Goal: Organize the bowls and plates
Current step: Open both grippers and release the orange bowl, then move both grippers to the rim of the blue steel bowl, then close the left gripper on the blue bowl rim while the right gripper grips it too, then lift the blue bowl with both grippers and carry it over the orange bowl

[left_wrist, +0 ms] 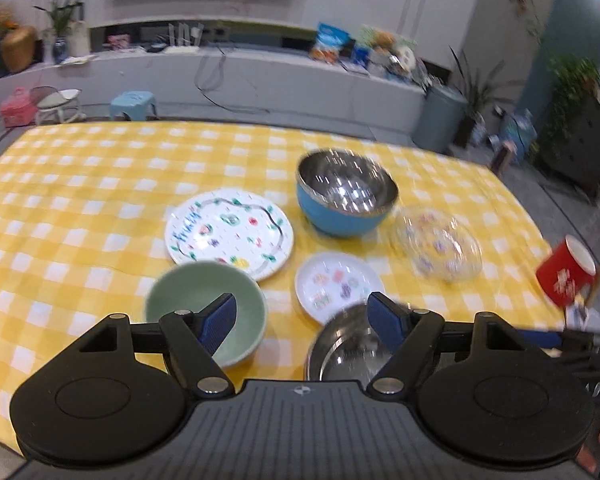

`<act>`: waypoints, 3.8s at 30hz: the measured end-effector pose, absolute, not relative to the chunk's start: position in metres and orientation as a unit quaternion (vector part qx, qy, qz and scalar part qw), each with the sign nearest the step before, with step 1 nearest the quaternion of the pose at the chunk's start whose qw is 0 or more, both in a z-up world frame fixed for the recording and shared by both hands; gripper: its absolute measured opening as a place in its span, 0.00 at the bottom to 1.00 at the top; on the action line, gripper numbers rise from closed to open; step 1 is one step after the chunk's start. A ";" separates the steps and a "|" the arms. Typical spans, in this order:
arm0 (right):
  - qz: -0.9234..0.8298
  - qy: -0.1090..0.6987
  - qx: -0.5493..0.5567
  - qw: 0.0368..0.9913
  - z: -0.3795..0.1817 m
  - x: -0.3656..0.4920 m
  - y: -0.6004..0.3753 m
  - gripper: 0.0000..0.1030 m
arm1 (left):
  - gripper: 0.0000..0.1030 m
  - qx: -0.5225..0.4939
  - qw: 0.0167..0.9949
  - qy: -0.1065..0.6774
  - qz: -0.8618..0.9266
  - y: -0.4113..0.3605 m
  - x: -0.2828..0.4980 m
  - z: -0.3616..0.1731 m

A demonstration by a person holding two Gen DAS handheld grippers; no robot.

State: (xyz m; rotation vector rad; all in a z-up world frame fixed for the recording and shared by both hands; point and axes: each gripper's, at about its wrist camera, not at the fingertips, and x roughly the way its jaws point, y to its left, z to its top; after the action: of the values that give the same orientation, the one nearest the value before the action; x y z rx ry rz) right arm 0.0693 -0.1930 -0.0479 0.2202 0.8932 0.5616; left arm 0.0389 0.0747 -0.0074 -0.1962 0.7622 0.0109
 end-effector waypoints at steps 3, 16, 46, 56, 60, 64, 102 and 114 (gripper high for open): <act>0.266 0.422 0.104 0.860 -0.048 0.069 -0.195 0.97 | 0.85 -0.122 0.925 0.360 0.013 0.079 0.040 0.000; 0.214 0.386 0.157 0.883 -0.041 0.081 -0.232 0.98 | 0.85 -0.022 0.960 0.279 0.015 0.039 0.072 0.058; 0.210 0.398 0.169 0.877 -0.050 0.228 -0.158 0.97 | 0.76 -0.108 0.917 0.383 -0.017 0.079 0.184 -0.027; 0.250 0.393 0.160 0.870 -0.080 0.226 -0.145 0.73 | 0.70 -0.108 0.908 0.405 0.002 0.078 0.192 -0.049; 0.271 0.385 0.161 0.867 -0.083 0.232 -0.141 0.62 | 0.32 -0.135 0.899 0.415 -0.032 0.081 0.193 -0.057; 0.283 0.393 0.153 0.861 -0.088 0.233 -0.138 0.50 | 0.27 -0.132 0.901 0.411 -0.030 0.075 0.189 -0.053; 0.242 0.400 0.162 0.869 -0.105 0.230 -0.143 0.27 | 0.17 -0.172 0.885 0.431 -0.039 0.080 0.190 -0.063; 0.232 0.375 0.158 0.884 -0.103 0.225 -0.144 0.14 | 0.08 -0.133 0.913 0.385 -0.009 0.072 0.183 -0.053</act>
State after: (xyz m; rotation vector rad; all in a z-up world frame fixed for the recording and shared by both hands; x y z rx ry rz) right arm 0.2251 -0.1441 -0.1032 0.3279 0.7799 0.4819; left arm 0.1828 0.0717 -0.0526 -0.2745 0.7930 -0.0190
